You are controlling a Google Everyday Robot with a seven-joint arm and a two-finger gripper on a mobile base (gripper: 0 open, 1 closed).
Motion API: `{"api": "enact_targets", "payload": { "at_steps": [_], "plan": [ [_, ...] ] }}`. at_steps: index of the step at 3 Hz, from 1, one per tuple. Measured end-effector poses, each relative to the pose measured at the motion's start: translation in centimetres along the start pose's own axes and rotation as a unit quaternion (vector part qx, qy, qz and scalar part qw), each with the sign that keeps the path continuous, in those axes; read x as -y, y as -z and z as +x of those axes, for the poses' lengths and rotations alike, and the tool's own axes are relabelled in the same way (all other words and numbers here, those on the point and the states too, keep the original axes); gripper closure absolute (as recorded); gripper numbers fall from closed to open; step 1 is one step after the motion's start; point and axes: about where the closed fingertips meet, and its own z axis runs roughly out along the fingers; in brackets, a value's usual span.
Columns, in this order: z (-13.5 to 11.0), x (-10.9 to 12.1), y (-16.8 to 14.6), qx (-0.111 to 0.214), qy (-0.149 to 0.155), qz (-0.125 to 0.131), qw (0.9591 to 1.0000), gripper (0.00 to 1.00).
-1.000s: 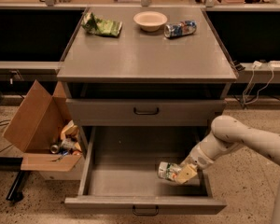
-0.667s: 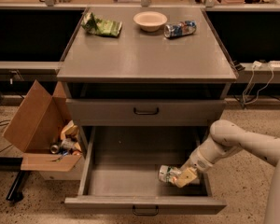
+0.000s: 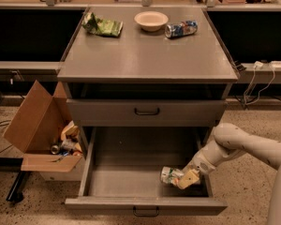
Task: Place 7up can into middle drawer
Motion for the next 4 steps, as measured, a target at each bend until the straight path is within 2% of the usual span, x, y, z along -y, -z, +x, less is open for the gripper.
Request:
{"api": "enact_targets", "payload": {
  "at_steps": [1,2,3,4],
  "plan": [
    [0.0,-0.5,1.5,0.025,-0.001,-0.002,0.9997,0.09],
    [-0.2,-1.0,2.6,0.040,0.003,-0.006,0.9992,0.00],
    [-1.0,-2.7,5.2,0.057,0.033,-0.010,0.9978,0.00],
    [-1.7,-5.0,8.9,0.081,0.076,-0.002,0.9938,0.00]
  ]
}}
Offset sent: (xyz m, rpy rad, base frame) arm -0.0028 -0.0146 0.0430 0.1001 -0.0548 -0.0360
